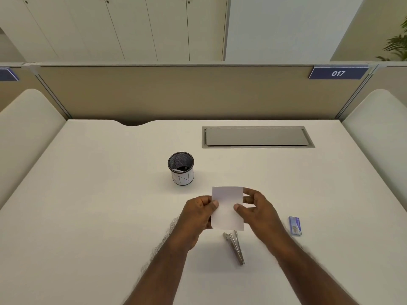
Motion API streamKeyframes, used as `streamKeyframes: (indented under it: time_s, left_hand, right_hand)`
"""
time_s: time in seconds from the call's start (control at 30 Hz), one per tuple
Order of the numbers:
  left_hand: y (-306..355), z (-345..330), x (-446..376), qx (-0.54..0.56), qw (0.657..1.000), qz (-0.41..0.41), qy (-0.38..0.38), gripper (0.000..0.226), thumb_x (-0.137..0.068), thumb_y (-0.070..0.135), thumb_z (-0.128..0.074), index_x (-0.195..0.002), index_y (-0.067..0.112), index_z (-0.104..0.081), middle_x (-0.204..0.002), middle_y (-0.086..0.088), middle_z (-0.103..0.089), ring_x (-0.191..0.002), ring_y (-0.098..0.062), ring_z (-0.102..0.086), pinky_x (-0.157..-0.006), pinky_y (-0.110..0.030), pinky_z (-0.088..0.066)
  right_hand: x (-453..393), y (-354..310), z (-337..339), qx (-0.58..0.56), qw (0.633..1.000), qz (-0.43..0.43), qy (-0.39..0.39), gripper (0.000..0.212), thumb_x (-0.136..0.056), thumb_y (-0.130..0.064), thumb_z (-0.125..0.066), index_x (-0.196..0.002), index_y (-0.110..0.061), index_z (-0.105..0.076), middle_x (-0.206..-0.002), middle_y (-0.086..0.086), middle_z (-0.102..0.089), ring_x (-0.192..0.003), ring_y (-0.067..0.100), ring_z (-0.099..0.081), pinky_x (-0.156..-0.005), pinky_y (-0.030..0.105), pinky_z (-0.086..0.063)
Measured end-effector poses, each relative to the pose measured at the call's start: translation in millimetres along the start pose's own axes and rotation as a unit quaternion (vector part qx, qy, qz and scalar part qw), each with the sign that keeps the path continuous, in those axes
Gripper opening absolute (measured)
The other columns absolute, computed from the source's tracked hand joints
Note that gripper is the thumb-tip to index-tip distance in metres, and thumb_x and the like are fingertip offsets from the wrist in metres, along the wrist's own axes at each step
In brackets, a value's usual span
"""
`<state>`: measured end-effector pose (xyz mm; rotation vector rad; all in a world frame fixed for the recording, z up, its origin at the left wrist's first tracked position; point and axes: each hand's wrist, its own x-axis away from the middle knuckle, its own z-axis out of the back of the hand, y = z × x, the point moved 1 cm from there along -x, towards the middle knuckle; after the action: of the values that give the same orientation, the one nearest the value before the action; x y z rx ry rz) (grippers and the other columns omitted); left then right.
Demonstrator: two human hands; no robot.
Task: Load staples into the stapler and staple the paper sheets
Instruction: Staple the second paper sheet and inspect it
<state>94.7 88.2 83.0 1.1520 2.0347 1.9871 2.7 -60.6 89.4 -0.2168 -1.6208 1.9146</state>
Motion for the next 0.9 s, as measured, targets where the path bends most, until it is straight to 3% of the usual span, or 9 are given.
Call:
streamKeyframes:
  time_s: [0.1,0.17,0.3,0.43,0.5,0.6,0.73,0.83,0.9]
  left_hand:
    - [3.2,-1.0,0.7,-0.014,1.000,-0.004,-0.013,0.017,-0.097,0.015,-0.055,-0.102,0.013,-0.072,-0.096,-0.011,-0.076,-0.081,-0.022,-0.073,-0.064,-0.030,-0.058]
    - [4.8,-0.5,0.6,-0.019,1.000,-0.001,-0.020,0.018,-0.097,0.015,-0.056,-0.103,0.012,-0.072,-0.097,-0.012,-0.076,-0.080,-0.021,-0.073,-0.063,-0.028,-0.057]
    - [4.1,0.2,0.5,0.046,0.997,0.039,-0.037,0.022,-0.098,0.021,-0.054,-0.104,0.009,-0.071,-0.096,-0.014,-0.073,-0.076,-0.024,-0.071,-0.062,-0.030,-0.058]
    - [2.4,0.4,1.3,0.157,0.980,0.102,-0.061,0.043,-0.095,0.045,-0.053,-0.106,0.008,-0.072,-0.094,-0.016,-0.074,-0.072,-0.025,-0.072,-0.062,-0.033,-0.060]
    - [1.9,-1.3,1.5,0.164,0.979,0.105,-0.063,0.046,-0.089,0.049,-0.060,-0.107,0.008,-0.071,-0.097,-0.017,-0.074,-0.076,-0.026,-0.072,-0.063,-0.033,-0.060]
    - [1.8,-4.3,2.6,0.147,0.985,0.079,-0.042,0.041,-0.075,0.035,-0.077,-0.106,0.009,-0.072,-0.096,-0.012,-0.074,-0.076,-0.022,-0.071,-0.064,-0.031,-0.060]
    - [-0.2,-2.5,3.0,0.104,0.993,0.044,-0.023,0.020,-0.088,0.006,-0.067,-0.107,0.009,-0.070,-0.093,-0.010,-0.071,-0.080,-0.019,-0.069,-0.065,-0.029,-0.060]
    - [1.0,-2.0,5.1,0.060,0.998,0.022,-0.013,0.020,-0.089,0.004,-0.065,-0.108,0.010,-0.069,-0.089,-0.009,-0.073,-0.081,-0.018,-0.070,-0.067,-0.029,-0.059]
    - [1.9,-2.7,6.6,0.040,0.999,0.008,-0.019,0.020,-0.089,0.003,-0.065,-0.106,0.013,-0.070,-0.085,-0.006,-0.074,-0.080,-0.015,-0.071,-0.067,-0.030,-0.059]
  right_hand:
    - [-4.6,2.5,2.6,-0.053,0.998,-0.020,-0.035,0.019,-0.088,-0.005,-0.066,-0.099,-0.019,-0.070,-0.098,0.001,-0.074,-0.077,0.013,-0.073,-0.060,0.023,-0.057]
    - [-4.9,3.7,3.0,-0.078,0.997,-0.011,-0.018,0.018,-0.087,-0.004,-0.066,-0.090,-0.020,-0.073,-0.091,0.000,-0.074,-0.075,0.014,-0.073,-0.059,0.025,-0.057]
    - [-6.5,8.0,4.5,-0.080,0.996,-0.007,0.038,0.027,-0.084,0.003,-0.065,-0.075,-0.021,-0.073,-0.082,-0.006,-0.074,-0.067,0.012,-0.070,-0.059,0.026,-0.058]
    - [-7.4,10.4,10.2,-0.037,0.997,0.025,0.065,0.038,-0.085,0.007,-0.059,-0.073,-0.026,-0.073,-0.090,-0.011,-0.076,-0.073,0.011,-0.073,-0.066,0.026,-0.058]
    - [-5.7,11.5,12.9,0.021,0.995,0.063,0.070,0.042,-0.083,0.007,-0.056,-0.075,-0.031,-0.072,-0.091,-0.018,-0.075,-0.077,0.005,-0.071,-0.068,0.020,-0.055]
    - [-1.6,10.5,14.0,0.096,0.981,0.153,0.077,0.050,-0.076,0.013,-0.053,-0.074,-0.034,-0.070,-0.093,-0.022,-0.072,-0.088,0.000,-0.068,-0.070,0.007,-0.047]
    - [1.6,8.2,14.6,0.132,0.964,0.225,0.054,0.057,-0.072,0.021,-0.050,-0.078,-0.034,-0.067,-0.099,-0.018,-0.069,-0.099,-0.001,-0.063,-0.079,0.010,-0.049]
    - [3.7,6.7,17.7,0.097,0.978,0.181,0.025,0.062,-0.069,0.022,-0.041,-0.087,-0.030,-0.069,-0.103,-0.017,-0.070,-0.106,0.002,-0.063,-0.087,0.022,-0.051]
    - [3.0,2.7,20.4,0.077,0.990,0.118,-0.003,0.055,-0.074,0.011,-0.045,-0.095,-0.034,-0.069,-0.101,-0.022,-0.070,-0.101,-0.002,-0.064,-0.084,0.021,-0.049]
